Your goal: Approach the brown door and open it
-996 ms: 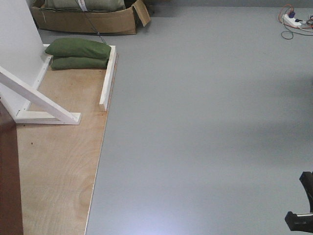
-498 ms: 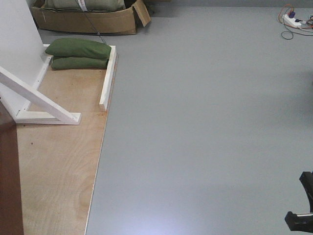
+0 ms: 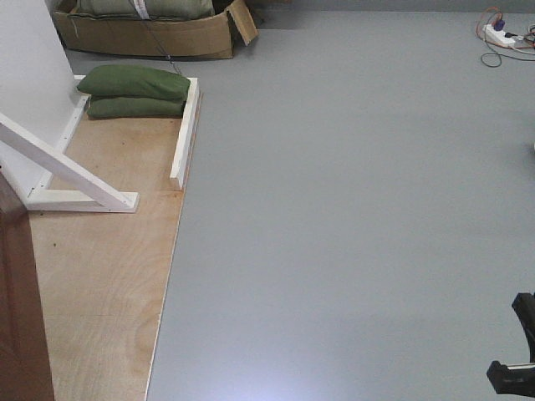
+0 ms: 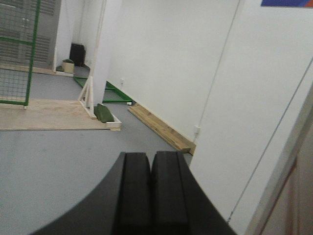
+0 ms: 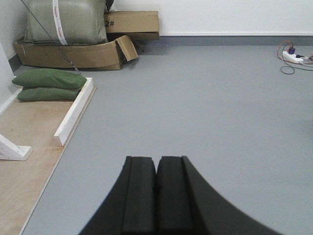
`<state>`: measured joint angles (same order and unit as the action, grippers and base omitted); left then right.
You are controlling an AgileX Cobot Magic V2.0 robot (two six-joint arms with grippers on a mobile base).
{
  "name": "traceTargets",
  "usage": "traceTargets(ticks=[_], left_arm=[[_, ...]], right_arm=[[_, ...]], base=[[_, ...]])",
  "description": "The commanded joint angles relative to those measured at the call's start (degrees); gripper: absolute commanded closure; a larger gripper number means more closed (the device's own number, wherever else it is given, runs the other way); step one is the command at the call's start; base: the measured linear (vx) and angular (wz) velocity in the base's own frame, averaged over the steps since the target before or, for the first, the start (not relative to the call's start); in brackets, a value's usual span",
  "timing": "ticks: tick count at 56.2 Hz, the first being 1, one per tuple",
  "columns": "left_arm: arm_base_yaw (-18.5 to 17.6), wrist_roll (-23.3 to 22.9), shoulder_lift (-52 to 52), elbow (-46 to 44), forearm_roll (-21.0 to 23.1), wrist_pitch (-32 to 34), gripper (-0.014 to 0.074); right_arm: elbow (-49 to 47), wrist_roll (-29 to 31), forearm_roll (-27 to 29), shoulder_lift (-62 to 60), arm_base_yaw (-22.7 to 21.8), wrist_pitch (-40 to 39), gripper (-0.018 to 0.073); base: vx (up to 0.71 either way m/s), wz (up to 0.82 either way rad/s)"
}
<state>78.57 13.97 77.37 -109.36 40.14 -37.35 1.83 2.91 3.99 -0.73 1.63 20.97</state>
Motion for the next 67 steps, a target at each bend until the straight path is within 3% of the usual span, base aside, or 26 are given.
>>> traceTargets(ticks=[1,12,20,32,41,51,67], left_arm=[[-2.3,-0.2,-1.8,-1.3,4.5,1.6,0.0603],[-7.3,-0.2,-2.9,-1.3,15.2,-9.2,0.0603],[-10.8,-0.1,-4.3,-1.3,21.4,-13.4,0.0603],[-17.2,0.9,-5.8,-1.3,21.9,-18.3,0.0603],[-22.3,5.3,-6.4,-1.3,22.0,-22.5,0.0603],[-27.6,11.0,-6.4,-1.3,23.0,-22.6,0.0603],[-32.7,11.1,-6.3,-1.3,24.4,-23.2,0.0603]], right_arm=[[0.2,0.4,-0.2,-0.3,-0.1,-4.4,0.0559],[0.2,0.4,-0.2,-0.3,-0.1,-4.4,0.0559],[0.2,0.4,-0.2,-0.3,-0.1,-4.4,0.0559],[0.2,0.4,-0.2,-0.3,-0.1,-4.4,0.0559],[0.2,0.4,-0.2,-0.3,-0.1,-4.4,0.0559],[0.2,0.4,-0.2,-0.3,-0.1,-4.4,0.0559],[0.2,0.4,-0.2,-0.3,-0.1,-4.4,0.0559]], base=[[0.0,0.0],[0.0,0.0],[0.0,0.0],[0.0,0.0],[0.0,0.0],[0.0,0.0],[0.0,0.0]])
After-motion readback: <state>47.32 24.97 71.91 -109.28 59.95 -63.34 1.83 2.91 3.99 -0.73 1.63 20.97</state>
